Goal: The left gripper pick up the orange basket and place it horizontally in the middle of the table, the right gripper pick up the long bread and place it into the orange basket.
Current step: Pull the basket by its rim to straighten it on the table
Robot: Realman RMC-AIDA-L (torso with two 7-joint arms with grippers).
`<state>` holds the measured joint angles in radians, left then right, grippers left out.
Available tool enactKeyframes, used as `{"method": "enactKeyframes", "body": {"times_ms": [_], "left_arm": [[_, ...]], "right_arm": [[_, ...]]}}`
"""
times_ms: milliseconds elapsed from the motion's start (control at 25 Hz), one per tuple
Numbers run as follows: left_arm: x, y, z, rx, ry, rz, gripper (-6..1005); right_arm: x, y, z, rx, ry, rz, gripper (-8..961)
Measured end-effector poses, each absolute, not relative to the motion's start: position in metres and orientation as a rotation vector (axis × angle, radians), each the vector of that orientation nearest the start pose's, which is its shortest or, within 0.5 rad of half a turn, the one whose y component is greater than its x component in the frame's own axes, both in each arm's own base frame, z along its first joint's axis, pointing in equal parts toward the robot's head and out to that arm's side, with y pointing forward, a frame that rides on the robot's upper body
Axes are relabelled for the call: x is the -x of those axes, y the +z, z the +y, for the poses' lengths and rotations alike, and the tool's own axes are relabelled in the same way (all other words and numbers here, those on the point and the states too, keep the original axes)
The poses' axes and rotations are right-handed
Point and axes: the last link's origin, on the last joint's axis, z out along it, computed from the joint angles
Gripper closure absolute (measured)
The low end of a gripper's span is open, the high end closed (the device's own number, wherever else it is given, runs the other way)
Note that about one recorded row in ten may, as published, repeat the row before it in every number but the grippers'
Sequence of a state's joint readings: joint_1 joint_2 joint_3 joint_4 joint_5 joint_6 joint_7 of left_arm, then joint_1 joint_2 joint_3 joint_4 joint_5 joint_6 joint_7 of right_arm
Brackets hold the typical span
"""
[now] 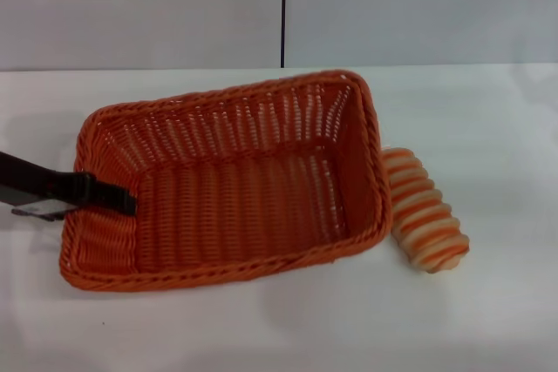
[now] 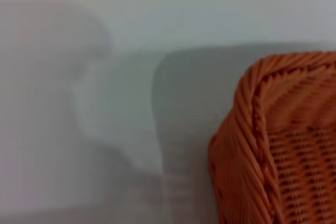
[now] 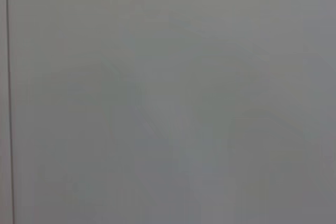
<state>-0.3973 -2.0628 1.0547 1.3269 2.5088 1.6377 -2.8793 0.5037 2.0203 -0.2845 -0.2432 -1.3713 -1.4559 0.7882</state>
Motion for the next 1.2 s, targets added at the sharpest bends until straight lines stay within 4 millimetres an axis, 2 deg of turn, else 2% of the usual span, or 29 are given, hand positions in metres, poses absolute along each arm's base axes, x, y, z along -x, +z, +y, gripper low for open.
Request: {"method": "enactKeyframes", "body": {"times_ms": [120, 360, 1040, 1200], "left_arm": [[0.27, 0.05, 0.314, 2.077, 0.152, -1.846, 231], [0.264, 0.049, 0.316, 2.127, 0.112, -1.822, 172], [0.244, 0.05, 0.337, 2.226, 0.088, -1.66, 173], [0.235, 0.043, 0.345, 2.276, 0.082, -1.629, 174]], "right_arm": [[-0.309, 0.072, 0.35, 1.72, 1.096, 0.46, 396], [-0.309, 0.072, 0.35, 1.72, 1.096, 0.459, 396], [-0.311, 0.074, 0.344, 1.716, 1.104, 0.45, 396], [-0.312, 0.075, 0.344, 1.717, 1.102, 0.45, 396]]}}
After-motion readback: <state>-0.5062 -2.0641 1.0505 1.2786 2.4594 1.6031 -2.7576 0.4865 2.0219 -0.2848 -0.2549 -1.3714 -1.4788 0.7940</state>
